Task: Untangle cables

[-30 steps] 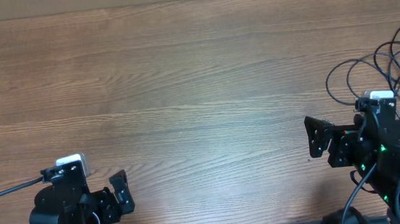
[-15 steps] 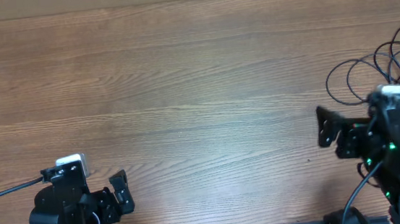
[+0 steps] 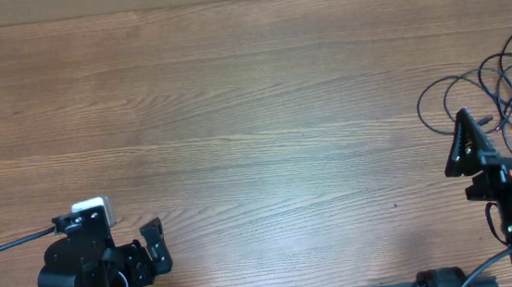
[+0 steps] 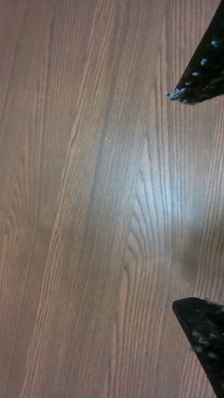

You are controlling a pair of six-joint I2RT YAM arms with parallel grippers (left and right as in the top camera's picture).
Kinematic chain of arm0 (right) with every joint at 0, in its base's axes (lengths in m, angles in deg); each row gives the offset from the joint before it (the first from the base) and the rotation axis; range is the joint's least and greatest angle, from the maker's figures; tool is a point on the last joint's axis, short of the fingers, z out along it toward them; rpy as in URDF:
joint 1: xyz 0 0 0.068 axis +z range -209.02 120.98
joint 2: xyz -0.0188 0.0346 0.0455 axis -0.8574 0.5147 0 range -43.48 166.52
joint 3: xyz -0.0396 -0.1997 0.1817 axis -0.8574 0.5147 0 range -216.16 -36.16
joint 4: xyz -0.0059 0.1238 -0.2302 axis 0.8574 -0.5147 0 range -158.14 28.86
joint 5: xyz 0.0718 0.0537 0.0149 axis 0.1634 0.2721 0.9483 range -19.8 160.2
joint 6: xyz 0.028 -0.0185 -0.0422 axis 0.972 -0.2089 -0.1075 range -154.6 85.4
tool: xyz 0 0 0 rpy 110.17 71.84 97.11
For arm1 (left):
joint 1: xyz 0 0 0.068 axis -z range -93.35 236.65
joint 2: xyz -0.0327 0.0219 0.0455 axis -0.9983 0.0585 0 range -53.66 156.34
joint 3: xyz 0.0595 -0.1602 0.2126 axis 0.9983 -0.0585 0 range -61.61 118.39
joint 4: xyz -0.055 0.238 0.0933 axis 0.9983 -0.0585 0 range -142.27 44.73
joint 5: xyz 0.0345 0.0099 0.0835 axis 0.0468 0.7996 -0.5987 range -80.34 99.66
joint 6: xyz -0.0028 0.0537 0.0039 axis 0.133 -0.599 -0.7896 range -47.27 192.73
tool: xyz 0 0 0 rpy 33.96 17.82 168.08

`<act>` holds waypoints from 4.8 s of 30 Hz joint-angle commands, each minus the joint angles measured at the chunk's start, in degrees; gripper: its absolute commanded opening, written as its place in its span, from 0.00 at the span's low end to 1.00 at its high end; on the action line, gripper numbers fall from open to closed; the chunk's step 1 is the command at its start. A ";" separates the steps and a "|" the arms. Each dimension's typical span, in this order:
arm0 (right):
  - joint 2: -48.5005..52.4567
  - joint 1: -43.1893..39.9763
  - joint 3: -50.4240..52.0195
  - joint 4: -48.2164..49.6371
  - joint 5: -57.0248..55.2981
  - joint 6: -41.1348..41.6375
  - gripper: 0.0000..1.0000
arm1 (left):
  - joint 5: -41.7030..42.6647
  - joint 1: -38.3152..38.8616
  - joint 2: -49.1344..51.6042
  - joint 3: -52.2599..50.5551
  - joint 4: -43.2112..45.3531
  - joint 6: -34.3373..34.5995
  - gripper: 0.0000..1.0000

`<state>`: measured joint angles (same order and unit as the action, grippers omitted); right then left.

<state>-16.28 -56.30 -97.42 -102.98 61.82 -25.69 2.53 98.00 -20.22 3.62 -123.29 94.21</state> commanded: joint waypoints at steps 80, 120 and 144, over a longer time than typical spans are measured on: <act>-27.04 -0.33 60.78 37.00 8.28 -7.69 1.00 | -0.76 -0.09 -0.46 -0.28 0.15 -0.04 1.00; -27.04 -0.33 60.78 37.00 8.28 -7.69 1.00 | 6.60 -11.87 -33.24 -64.96 83.30 -15.34 1.00; -27.04 -0.33 60.78 37.00 8.28 -7.69 1.00 | 9.53 -11.80 -33.18 -64.94 73.61 -14.86 1.00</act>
<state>-42.86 -56.41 -37.22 -66.33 69.97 -33.14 11.18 86.53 -52.97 -61.10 -49.58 80.20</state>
